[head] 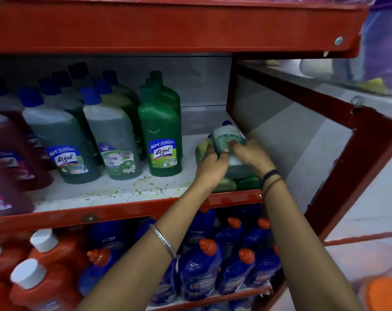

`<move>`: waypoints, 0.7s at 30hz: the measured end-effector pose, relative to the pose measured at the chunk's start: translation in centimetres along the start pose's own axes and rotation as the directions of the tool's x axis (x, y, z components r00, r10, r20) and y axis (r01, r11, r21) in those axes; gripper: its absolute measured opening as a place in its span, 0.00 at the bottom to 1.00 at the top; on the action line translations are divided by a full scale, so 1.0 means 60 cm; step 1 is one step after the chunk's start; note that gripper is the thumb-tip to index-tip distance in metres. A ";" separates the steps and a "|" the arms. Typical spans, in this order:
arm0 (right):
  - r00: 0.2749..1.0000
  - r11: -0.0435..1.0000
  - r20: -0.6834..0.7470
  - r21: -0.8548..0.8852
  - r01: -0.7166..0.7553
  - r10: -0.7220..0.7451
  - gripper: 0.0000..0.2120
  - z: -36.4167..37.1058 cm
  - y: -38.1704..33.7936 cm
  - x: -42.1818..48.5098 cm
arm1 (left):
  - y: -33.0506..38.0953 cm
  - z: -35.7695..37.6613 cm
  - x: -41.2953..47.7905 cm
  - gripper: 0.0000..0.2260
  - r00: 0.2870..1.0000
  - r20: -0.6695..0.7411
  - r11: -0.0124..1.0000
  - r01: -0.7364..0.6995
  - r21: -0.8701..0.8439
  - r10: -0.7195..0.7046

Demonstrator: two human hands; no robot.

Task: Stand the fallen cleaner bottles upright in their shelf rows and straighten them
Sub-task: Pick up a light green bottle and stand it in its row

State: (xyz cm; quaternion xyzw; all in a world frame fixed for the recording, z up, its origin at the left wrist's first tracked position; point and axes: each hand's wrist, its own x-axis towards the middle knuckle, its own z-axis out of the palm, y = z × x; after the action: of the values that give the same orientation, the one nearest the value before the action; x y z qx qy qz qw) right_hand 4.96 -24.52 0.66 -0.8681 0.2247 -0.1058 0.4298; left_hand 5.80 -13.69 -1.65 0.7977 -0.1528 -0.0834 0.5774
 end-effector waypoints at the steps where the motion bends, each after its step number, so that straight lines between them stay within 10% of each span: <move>1: 1.000 0.999 0.000 0.033 -0.022 0.022 0.19 0.003 -0.001 0.004 | 0.001 -0.005 -0.001 0.19 1.000 0.013 0.997 0.017 -0.081 -0.016; 10: 0.996 0.739 -0.078 0.668 0.085 -0.044 0.19 0.053 0.007 -0.087 | -0.003 -0.089 -0.071 0.18 0.995 0.057 0.868 -0.044 -0.495 0.083; 16: 0.956 0.608 -0.172 0.741 0.285 -0.239 0.12 0.135 -0.041 -0.188 | -0.019 -0.199 -0.147 0.15 0.983 0.070 0.930 -0.139 -0.340 0.172; 21: 0.892 0.697 -0.123 0.582 0.420 -0.435 0.18 0.202 -0.114 -0.220 | -0.064 -0.312 -0.200 0.19 0.943 -0.152 0.942 -0.314 -0.117 0.295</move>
State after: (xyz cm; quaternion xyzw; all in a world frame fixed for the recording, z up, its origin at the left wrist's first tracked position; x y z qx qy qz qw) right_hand -0.01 -6.09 -1.14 -0.7184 -0.0328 -0.2570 0.6456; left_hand 0.91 8.26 0.17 0.7258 -0.2297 0.0497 0.6465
